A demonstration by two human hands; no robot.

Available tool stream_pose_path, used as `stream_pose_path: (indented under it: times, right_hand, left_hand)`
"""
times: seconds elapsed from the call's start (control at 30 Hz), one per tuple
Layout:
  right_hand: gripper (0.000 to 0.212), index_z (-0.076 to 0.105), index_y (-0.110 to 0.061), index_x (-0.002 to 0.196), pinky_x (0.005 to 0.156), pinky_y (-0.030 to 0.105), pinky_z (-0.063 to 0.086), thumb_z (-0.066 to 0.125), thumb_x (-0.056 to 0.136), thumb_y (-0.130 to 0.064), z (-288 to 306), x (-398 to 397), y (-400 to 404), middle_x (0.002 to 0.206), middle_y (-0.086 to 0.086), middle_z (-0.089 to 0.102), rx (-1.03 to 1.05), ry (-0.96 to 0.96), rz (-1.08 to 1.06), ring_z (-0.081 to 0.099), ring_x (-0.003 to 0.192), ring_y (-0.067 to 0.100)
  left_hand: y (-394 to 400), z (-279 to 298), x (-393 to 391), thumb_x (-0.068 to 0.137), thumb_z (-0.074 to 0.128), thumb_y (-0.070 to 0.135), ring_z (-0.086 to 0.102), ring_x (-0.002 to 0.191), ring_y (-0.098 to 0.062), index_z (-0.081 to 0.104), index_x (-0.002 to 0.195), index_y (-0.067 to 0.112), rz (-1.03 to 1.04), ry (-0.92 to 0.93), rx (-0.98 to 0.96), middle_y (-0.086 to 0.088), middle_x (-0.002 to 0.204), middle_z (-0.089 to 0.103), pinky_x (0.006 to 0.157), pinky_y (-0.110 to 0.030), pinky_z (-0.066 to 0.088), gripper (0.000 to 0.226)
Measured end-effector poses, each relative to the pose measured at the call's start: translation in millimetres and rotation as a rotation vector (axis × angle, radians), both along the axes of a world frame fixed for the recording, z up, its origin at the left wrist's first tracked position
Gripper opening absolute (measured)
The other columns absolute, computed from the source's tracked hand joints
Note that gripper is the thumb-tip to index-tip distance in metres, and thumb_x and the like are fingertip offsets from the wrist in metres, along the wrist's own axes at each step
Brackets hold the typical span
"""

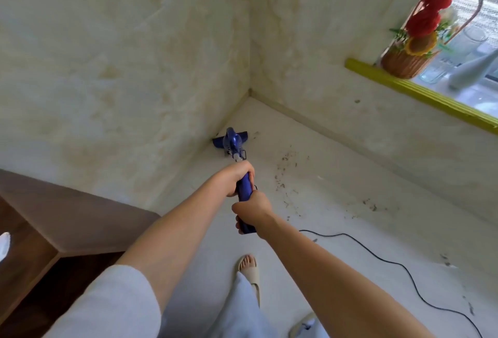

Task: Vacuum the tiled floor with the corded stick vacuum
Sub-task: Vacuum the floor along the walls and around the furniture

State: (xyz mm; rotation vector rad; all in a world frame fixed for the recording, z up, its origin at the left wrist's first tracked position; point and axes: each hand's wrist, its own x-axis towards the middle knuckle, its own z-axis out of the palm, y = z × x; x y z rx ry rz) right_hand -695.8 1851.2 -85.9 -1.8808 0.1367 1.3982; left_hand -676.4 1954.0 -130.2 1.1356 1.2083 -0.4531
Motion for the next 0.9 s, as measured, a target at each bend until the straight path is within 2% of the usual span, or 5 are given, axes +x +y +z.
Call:
stream_pose_path:
  times: [0.17, 0.5, 0.6, 0.8, 0.9]
  right_hand:
    - [0.022, 0.045, -0.006, 0.104, 0.040, 0.024, 0.045, 0.046, 0.085, 0.004, -3.1, 13.5, 8.3, 0.074, 0.011, 0.051, -0.058, -0.025, 0.007, 0.049, 0.051, 0.018]
    - [0.020, 0.045, -0.005, 0.103, 0.043, 0.025, 0.043, 0.047, 0.085, 0.004, 3.5, 10.7, -24.3, 0.070, 0.011, 0.051, -0.101, -0.085, 0.088, 0.048, 0.050, 0.017]
    - [0.022, 0.043, -0.005, 0.105, 0.042, 0.024, 0.043, 0.047, 0.086, 0.004, 12.7, 6.1, -48.6, 0.068, 0.010, 0.050, -0.108, -0.086, 0.118, 0.048, 0.049, 0.017]
    - [0.011, 0.045, -0.004, 0.088, 0.034, 0.013, 0.036, 0.044, 0.085, 0.007, 48.6, 8.9, -104.0, 0.060, 0.008, 0.045, -0.095, -0.113, 0.182, 0.043, 0.030, 0.012]
    - [0.011, 0.044, -0.005, 0.086, 0.046, 0.020, 0.041, 0.047, 0.084, 0.006, 57.2, 10.5, -129.9, 0.058, 0.007, 0.046, -0.104, -0.097, 0.207, 0.044, 0.039, 0.016]
  left_hand:
    - [4.4, 0.2, 11.5, 0.076, 0.045, 0.002, 0.041, 0.051, -0.017, 0.042, 0.026, 0.012, -0.025, -0.004, 0.006, -0.002, 0.037, 0.045, 0.070, -0.029, 0.038, 0.051]
    - [-29.2, 12.6, 2.2, 0.073, 0.048, 0.002, 0.047, 0.056, -0.022, 0.044, 0.025, 0.010, -0.003, -0.005, 0.013, -0.007, 0.040, 0.049, 0.076, -0.031, 0.044, 0.049]
    - [-51.8, 20.5, -5.9, 0.073, 0.051, 0.004, 0.050, 0.060, -0.023, 0.046, 0.026, 0.010, 0.008, -0.009, 0.016, -0.008, 0.052, 0.051, 0.074, -0.030, 0.045, 0.047]
    - [-105.7, 45.5, -13.3, 0.079, 0.050, 0.005, 0.048, 0.054, -0.018, 0.045, 0.039, 0.008, 0.093, -0.054, -0.052, -0.006, 0.047, 0.051, 0.062, -0.025, 0.045, 0.041]
    - [-132.9, 55.3, -16.7, 0.082, 0.051, 0.008, 0.049, 0.054, -0.018, 0.045, 0.045, 0.007, 0.114, -0.069, -0.075, -0.007, 0.048, 0.052, 0.060, -0.026, 0.045, 0.037]
